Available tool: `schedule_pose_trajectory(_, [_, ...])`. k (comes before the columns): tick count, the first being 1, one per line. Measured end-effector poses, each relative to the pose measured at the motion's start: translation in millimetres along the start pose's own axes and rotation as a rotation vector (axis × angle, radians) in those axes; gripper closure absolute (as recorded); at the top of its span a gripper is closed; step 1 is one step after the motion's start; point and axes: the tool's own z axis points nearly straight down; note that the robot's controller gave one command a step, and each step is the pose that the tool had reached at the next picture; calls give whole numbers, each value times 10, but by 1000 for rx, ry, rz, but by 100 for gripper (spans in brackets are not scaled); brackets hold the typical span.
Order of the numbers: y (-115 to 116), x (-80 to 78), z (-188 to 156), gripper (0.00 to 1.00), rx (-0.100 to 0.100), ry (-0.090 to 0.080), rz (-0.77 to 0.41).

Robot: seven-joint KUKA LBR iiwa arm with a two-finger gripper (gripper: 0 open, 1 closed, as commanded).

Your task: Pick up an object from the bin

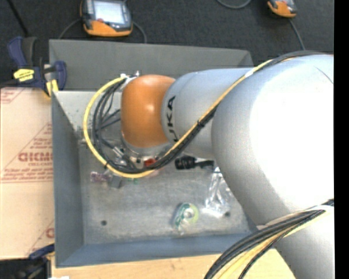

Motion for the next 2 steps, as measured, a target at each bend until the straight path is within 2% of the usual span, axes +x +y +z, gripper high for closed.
schedule_pose_trajectory(1, [-16, 163, -1091, 100, -3, -5, -14])
schedule_pose_trajectory(2, [-93, 102, -1900, 100, -3, -8, 0])
